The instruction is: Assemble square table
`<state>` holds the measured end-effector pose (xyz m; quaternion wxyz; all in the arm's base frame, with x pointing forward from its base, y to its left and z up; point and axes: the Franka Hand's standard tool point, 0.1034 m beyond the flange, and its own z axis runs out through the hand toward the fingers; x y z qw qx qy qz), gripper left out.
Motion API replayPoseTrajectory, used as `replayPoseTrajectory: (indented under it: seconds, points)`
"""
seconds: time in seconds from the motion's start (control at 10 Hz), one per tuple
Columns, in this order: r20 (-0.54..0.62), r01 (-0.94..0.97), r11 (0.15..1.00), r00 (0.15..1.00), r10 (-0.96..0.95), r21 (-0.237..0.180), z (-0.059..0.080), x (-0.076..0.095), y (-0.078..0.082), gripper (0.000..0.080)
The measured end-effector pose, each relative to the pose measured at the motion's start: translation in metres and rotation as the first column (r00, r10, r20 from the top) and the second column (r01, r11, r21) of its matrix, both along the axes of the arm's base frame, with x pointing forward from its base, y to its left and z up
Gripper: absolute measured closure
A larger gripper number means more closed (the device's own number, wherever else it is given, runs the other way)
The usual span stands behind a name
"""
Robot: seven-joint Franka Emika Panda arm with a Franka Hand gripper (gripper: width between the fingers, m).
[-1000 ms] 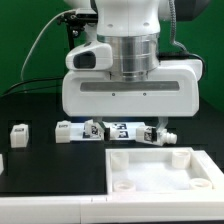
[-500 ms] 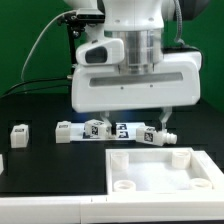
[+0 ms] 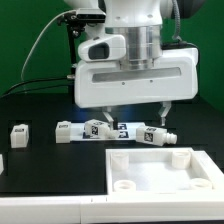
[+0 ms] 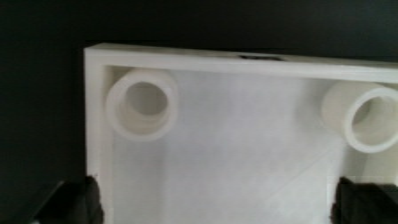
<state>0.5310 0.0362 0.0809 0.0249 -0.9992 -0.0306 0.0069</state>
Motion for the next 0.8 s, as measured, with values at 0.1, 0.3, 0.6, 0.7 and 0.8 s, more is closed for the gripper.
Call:
replayPoseTrajectory:
  seconds: [0.1,0.3,0.6,0.7,0.8]
  points:
    - [-0.026,0.027,1.0,0.999,-0.027,0.005,-0.005,-0.019,0.01,0.015]
    - [0.023,0.066,0.998,0.998,-0.066,0.001,-0.012,-0.056,0.045,0.015]
    - [0.003,0.035,0.999,0.999,-0.035,0.0,-0.013,-0.055,0.04,0.015]
    - [0.009,0.007,1.0,1.0,-0.007,-0.001,-0.014,-0.056,0.041,0.015]
    - [0.047,-0.13,0.992,0.99,0.13,-0.005,-0.018,-0.063,0.046,0.015]
